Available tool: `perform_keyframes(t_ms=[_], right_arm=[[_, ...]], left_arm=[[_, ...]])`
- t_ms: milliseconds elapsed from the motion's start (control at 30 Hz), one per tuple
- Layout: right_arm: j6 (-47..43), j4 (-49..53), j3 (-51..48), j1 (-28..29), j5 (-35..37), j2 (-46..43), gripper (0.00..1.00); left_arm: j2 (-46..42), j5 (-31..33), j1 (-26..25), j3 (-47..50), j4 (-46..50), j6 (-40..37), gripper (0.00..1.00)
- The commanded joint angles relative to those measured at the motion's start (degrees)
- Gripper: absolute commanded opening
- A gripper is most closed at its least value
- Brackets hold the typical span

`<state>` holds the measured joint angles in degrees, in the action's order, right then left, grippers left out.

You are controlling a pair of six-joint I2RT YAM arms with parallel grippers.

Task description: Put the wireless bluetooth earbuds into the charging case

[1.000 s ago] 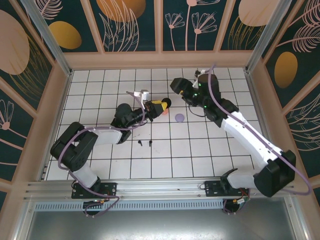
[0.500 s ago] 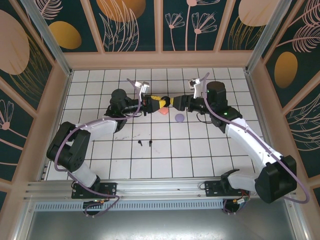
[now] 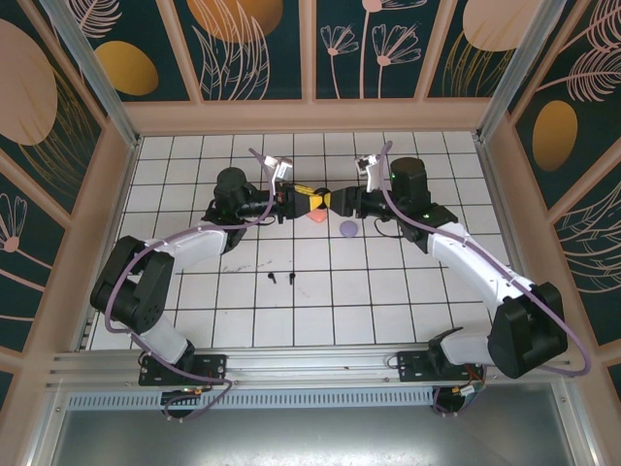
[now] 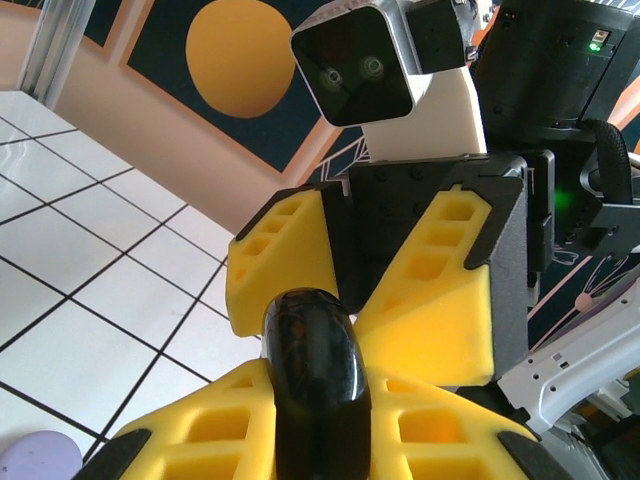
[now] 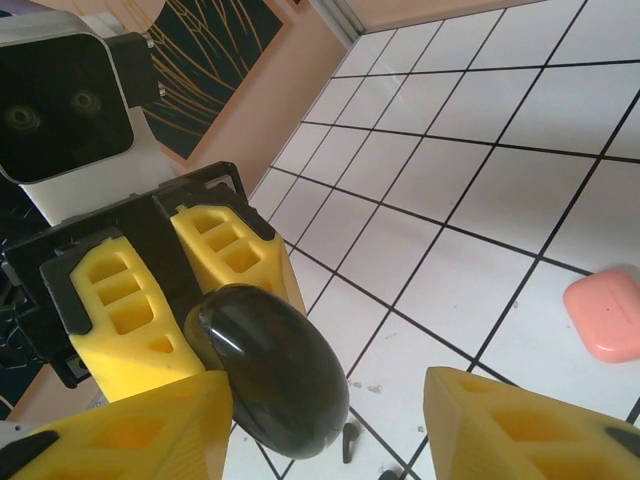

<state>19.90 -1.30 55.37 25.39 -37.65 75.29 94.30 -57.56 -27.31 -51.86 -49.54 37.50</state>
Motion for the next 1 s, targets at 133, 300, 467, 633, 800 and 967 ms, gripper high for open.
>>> perform_keyframes(t_ms=[133,300,467,633,800,967], right_arm=[[1.8,-4.0,-3.7,-3.8,2.2,1.0,0.46],[2.6,-3.8,-4.7,-3.8,0.1,-2.1,0.46],[3.7,-5.8,-6.1,-3.8,-6.7,-6.6,0.46],[4.1,-6.5,-5.1,-2.7,-8.2,-6.5,0.45],[3.9,-6.5,-3.3,-1.3,-7.8,-4.9,0.42],[4.1,-6.8,-2.2,-0.9,-6.8,-3.3,0.39]], left_arm=[[-4.1,-2.9,-0.2,-1.0,-1.7,-0.5,0.00],[-4.8,-2.6,-0.3,-0.6,-1.4,-1.0,0.00],[-4.7,-2.6,-0.2,-0.2,-2.4,-0.4,0.00],[-4.6,-2.6,-0.2,-0.2,-3.2,0.1,0.00],[-4.4,-2.4,-0.2,-0.3,-3.4,0.3,0.00],[-4.0,-2.5,-0.3,-0.5,-4.0,0.8,0.00]])
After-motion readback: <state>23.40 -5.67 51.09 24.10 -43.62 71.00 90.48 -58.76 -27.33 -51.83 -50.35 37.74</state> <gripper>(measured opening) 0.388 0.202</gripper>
